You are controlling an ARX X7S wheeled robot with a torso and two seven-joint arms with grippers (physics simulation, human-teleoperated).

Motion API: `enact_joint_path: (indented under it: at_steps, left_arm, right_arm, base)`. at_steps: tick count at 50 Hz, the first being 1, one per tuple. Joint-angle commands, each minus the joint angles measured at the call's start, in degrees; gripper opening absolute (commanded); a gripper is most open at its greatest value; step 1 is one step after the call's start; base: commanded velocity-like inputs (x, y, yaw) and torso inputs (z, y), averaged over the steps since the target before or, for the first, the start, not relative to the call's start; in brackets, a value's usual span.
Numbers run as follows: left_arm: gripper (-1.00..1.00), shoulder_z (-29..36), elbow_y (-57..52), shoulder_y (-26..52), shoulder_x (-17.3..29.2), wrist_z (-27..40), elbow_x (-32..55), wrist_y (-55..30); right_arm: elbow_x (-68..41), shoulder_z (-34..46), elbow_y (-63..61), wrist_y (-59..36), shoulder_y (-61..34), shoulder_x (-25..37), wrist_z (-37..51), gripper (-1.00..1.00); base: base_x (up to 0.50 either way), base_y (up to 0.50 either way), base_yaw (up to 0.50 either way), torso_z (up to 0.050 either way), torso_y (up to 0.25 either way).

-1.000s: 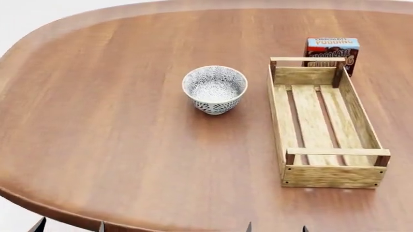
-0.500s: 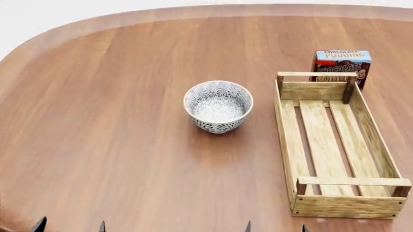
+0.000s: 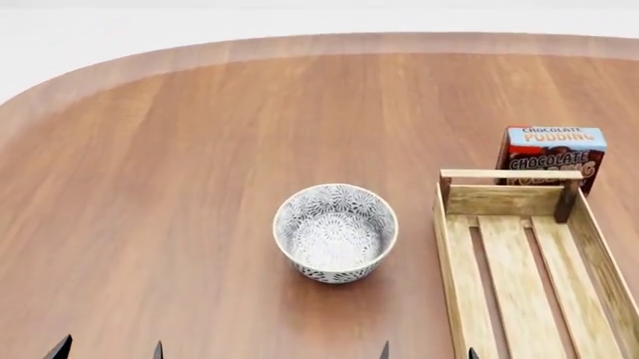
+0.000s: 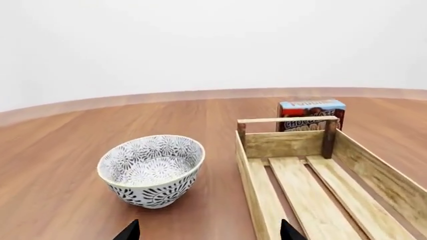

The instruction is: Pick up the bowl on the left and put it in the tray.

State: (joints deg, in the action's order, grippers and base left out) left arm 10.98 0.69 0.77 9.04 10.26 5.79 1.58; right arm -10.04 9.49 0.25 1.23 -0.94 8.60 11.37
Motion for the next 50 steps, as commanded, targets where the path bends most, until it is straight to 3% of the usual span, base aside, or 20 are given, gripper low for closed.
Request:
enact_joint_path:
  at_steps: [1,9,15,18,21,26,28,32,35,43,50]
  left_arm:
    - [1.00,0.4,0.3,0.0,0.3,0.4,0.3,0.3]
    - [1.00,0.5,0.3,0.1,0.5,1.0,0.5,0.0]
    - [1.00,0.5,-2.3,0.6,0.9,1.8,0.7,-4.0]
    - [1.00,-0.2,-6.2,1.5,1.4,2.1,2.4,-10.2]
    - [1.00,-1.0,-18.6,2.9,3.6,1.4,6.6,-21.7]
    - [1.00,-2.0,-31.6,5.6,5.6,2.3,11.1,-34.5]
    - [1.00,-4.9,-37.2,8.6,5.4,3.7,16.4,-44.1]
    - [1.00,-7.7,-45.1,13.7,6.0,5.9,21.2,-53.9]
    - [1.00,-11.3,-49.1,17.6,5.4,7.5,25.8,-60.6]
    - [1.00,-19.5,-53.8,24.9,2.7,11.2,36.3,-75.5]
    - [1.00,-19.7,-54.6,24.1,3.6,10.0,37.2,-73.4]
  right_arm:
    - [-0.6,0.4,0.1,0.1,0.0,0.3,0.3,1.00]
    - [0.1,1.2,0.4,-3.0,-0.7,0.7,1.4,1.00]
    - [-1.3,0.9,-0.7,-7.4,-1.9,1.3,1.9,1.00]
    - [-3.0,0.7,-3.6,-11.4,-2.4,2.0,1.7,1.00]
    - [-7.6,-0.7,-14.5,-25.5,-4.9,4.7,2.8,1.00]
    - [-9.1,-0.8,-27.4,-35.5,-6.9,8.1,4.9,1.00]
    - [-13.5,-2.9,-32.9,-44.6,-9.5,8.8,6.1,1.00]
    - [-16.7,-4.2,-41.6,-54.8,-14.5,10.8,8.6,1.00]
    - [-23.2,-9.8,-46.3,-65.3,-20.2,10.1,10.6,1.00]
    - [-34.6,-21.1,-52.9,-79.9,-30.5,7.5,13.0,1.00]
    - [-35.0,-21.2,-54.3,-80.1,-31.0,8.0,14.2,1.00]
  base:
    - [0.50,0.00,0.00,0.000,0.000]
    - [0.47,0.00,0.00,0.000,0.000]
    - [0.00,0.00,0.00,0.000,0.003]
    - [0.00,0.00,0.00,0.000,0.000]
    - [0.00,0.00,0.00,0.000,0.000]
    - [0.00,0.00,0.00,0.000,0.000]
    - [0.00,0.00,0.00,0.000,0.000]
    - [0.00,0.00,0.00,0.000,0.000]
    - [0.00,0.00,0.00,0.000,0.000]
    - [0.00,0.00,0.00,0.000,0.000]
    - [0.00,0.00,0.00,0.000,0.000]
